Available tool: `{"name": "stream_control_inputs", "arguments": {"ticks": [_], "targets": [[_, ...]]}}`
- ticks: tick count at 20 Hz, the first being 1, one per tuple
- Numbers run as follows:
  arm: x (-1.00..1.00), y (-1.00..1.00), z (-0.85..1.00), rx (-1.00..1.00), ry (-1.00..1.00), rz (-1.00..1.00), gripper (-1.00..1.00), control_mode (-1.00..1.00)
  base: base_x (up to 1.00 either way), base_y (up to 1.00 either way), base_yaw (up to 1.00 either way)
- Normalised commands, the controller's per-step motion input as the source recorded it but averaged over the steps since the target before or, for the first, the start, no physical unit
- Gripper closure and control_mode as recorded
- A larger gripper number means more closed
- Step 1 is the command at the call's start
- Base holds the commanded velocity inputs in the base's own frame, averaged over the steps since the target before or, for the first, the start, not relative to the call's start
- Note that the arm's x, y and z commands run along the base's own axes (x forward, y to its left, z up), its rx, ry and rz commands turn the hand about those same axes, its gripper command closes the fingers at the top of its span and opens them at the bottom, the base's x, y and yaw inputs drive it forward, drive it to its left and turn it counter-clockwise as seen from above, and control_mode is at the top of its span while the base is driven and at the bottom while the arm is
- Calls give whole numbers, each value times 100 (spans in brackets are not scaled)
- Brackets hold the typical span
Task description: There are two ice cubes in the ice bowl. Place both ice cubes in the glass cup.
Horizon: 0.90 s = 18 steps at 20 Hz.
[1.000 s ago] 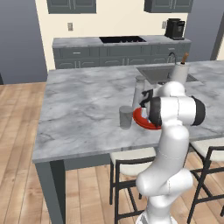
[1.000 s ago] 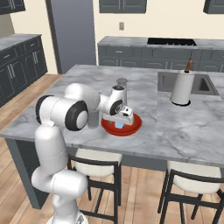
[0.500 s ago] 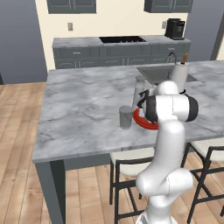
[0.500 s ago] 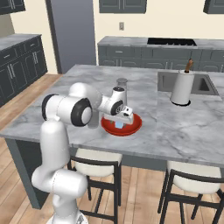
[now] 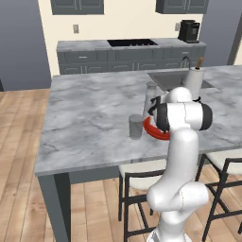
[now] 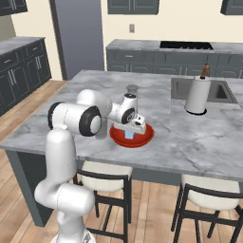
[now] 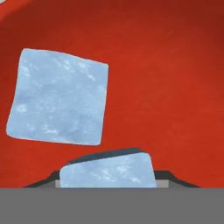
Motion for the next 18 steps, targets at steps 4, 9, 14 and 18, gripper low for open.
{"name": "stream_control_inputs", "arguments": {"ticks": [4, 9, 14, 18], "targets": [[-56, 23, 54, 0, -16, 3, 100, -100, 0, 0, 0], [-19, 96, 100, 0, -6, -1, 100, -100, 0, 0, 0], [0, 63, 100, -8, 10, -7, 100, -100, 0, 0, 0], [7, 38, 100, -8, 16, -11, 100, -100, 0, 0, 0]]}}
